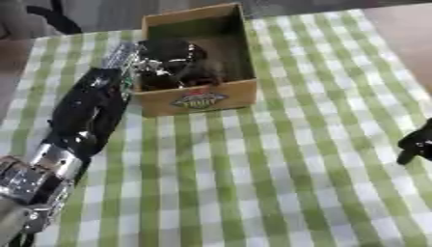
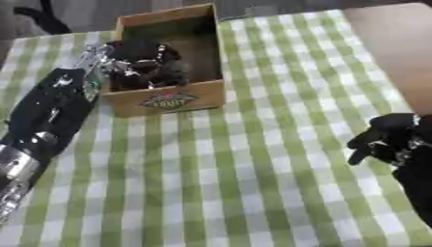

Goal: Pick up objects on the table and place them in the box.

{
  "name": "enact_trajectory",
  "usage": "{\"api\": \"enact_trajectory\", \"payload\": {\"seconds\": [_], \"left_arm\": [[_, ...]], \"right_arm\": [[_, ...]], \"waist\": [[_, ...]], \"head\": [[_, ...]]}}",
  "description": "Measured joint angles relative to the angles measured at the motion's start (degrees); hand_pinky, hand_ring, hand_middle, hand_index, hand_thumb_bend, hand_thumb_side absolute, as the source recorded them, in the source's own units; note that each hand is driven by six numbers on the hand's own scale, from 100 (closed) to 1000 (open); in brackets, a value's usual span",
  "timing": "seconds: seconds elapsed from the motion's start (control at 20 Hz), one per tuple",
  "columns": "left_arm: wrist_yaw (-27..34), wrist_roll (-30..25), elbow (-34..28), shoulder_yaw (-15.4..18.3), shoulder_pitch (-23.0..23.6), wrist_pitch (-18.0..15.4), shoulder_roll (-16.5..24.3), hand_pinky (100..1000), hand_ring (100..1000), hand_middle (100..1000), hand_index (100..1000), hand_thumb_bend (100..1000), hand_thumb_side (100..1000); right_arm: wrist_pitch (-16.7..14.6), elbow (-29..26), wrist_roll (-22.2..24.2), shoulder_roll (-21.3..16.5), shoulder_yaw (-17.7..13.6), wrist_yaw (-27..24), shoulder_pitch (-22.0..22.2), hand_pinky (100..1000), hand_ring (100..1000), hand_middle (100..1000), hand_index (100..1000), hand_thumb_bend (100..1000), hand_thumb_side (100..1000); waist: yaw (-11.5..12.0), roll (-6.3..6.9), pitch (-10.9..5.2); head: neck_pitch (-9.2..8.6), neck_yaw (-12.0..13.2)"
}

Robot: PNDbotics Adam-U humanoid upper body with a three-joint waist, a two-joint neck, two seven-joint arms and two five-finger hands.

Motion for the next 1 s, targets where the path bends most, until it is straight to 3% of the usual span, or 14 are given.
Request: {"api": "enact_trajectory", "payload": {"seconds": [0.45, 0.65, 1.0], "left_arm": [[8.9, -7.1, -0.1, 0.4, 0.6, 5.1, 0.0, 736, 835, 875, 928, 100, 1000], [10.8, -6.5, -1.0, 0.4, 1.2, 6.0, 0.0, 796, 864, 884, 940, 100, 787], [10.5, 1.3, -1.7, 0.4, 1.6, 6.3, 0.0, 907, 916, 916, 960, 100, 584]], "right_arm": [[0.0, 0.1, 0.0, 0.0, 0.0, -0.3, 0.4, 505, 610, 533, 697, 100, 790], [0.0, 0.1, 0.0, 0.0, 0.0, -0.3, 0.5, 506, 610, 533, 697, 100, 786], [0.1, 0.2, 0.1, 0.0, 0.0, -0.6, 0.5, 506, 611, 534, 697, 100, 786]], "waist": [[0.7, -0.59, -0.66], [0.9, -0.68, -0.81], [0.9, -0.69, -1.16]], "head": [[0.03, -0.2], [0.04, -0.3], [0.04, -0.4]]}}
